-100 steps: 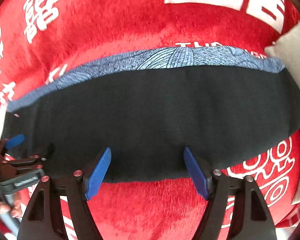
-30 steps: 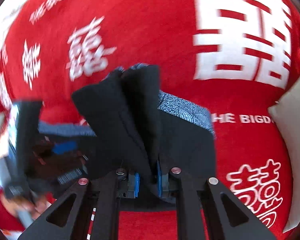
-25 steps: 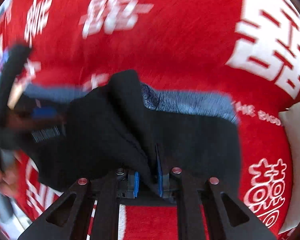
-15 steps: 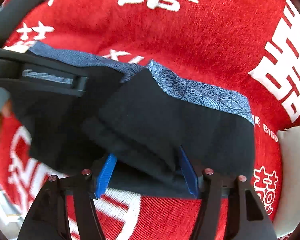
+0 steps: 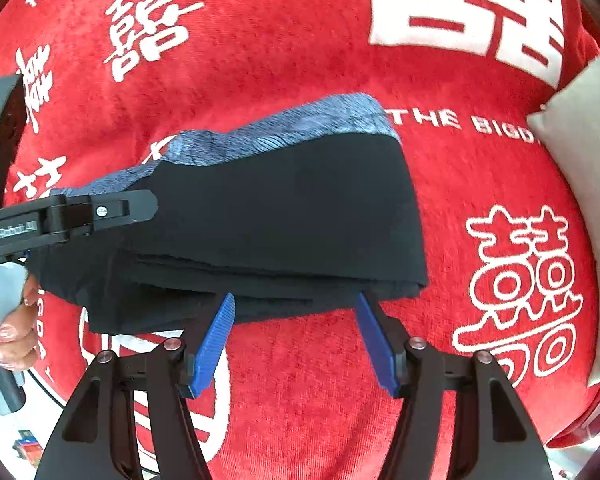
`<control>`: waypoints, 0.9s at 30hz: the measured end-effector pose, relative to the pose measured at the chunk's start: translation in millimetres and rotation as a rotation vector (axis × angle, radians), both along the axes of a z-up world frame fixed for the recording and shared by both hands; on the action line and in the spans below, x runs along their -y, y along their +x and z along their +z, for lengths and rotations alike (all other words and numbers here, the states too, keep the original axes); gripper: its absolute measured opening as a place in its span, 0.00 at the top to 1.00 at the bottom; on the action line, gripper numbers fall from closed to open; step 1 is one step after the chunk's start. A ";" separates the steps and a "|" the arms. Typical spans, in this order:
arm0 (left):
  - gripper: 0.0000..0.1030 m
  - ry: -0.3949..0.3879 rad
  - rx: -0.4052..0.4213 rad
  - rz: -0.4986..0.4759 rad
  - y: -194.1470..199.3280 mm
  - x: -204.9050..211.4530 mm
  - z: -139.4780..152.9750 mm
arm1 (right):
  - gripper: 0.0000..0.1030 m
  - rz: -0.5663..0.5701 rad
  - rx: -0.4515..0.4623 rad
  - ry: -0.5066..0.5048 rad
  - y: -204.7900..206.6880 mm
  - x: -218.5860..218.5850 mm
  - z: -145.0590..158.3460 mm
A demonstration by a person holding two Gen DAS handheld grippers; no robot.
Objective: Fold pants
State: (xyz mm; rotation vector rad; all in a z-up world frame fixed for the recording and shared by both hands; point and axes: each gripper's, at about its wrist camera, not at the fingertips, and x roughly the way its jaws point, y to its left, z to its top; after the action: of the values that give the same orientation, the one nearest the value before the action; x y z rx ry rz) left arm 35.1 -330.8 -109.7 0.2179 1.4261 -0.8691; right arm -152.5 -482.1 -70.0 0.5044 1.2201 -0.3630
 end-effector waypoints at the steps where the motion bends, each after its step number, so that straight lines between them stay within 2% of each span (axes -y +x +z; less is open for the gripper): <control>1: 0.39 0.006 -0.011 -0.009 -1.4 2.8 -1.4 | 0.44 -0.008 0.000 0.010 -1.2 1.9 -1.5; 2: 0.53 0.014 -0.020 -0.019 -2.0 4.8 -3.7 | 0.46 -0.018 -0.001 0.018 -3.5 4.7 -2.1; 4: 0.70 0.047 -0.019 -0.042 -4.6 9.5 -7.1 | 0.57 -0.041 -0.001 0.034 -8.8 6.1 -3.1; 5: 0.86 0.054 -0.016 -0.053 -5.9 10.4 -7.2 | 0.59 -0.049 0.000 0.043 -10.1 6.8 -3.9; 6: 0.94 0.040 -0.039 -0.060 -5.9 10.5 -7.0 | 0.62 -0.056 0.001 0.051 -13.2 8.7 -3.7; 8: 0.95 0.005 -0.064 -0.057 -6.4 8.1 0.5 | 0.65 -0.070 -0.001 0.061 -16.0 13.0 -4.5; 11: 0.95 0.015 -0.006 -0.093 -16.9 0.9 16.8 | 0.66 -0.080 0.003 0.065 -22.8 16.9 -0.5; 13: 0.95 0.040 -0.001 -0.096 -25.8 -9.0 12.8 | 0.66 -0.079 0.006 0.061 -26.6 19.3 3.8; 16: 0.95 0.083 -0.030 -0.078 -37.5 -19.9 -14.4 | 0.66 -0.073 -0.006 0.066 -28.5 20.3 1.1; 17: 0.95 0.065 0.006 -0.069 -41.6 -20.7 -13.8 | 0.66 -0.071 -0.015 0.071 -28.7 20.5 -1.7; 21: 0.94 0.079 0.056 -0.035 -46.6 -20.3 -5.3 | 0.66 -0.072 -0.007 0.098 -26.8 25.6 -3.6; 22: 0.85 0.090 0.069 -0.030 -47.1 -20.4 -2.1 | 0.66 -0.073 0.003 0.105 -25.6 28.7 -2.6; 23: 0.57 0.107 0.093 -0.019 -47.1 -21.9 1.0 | 0.65 -0.074 0.011 0.111 -24.5 32.1 -1.8; 24: 0.41 0.115 0.115 0.002 -45.8 -23.8 5.9 | 0.65 -0.077 0.018 0.114 -23.4 35.3 -0.8; 25: 0.31 0.105 0.128 0.019 -44.3 -26.2 10.7 | 0.66 -0.081 0.027 0.117 -21.6 39.9 0.9; 27: 0.31 0.092 0.135 0.032 -39.7 -27.2 20.0 | 0.65 -0.097 0.048 0.132 -16.9 51.3 4.5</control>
State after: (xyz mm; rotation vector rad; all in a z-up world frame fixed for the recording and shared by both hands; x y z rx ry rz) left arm -4.6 -303.5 -89.6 0.3166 1.3411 -0.7490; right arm -169.5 -533.4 -65.6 0.6839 1.1805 -0.3520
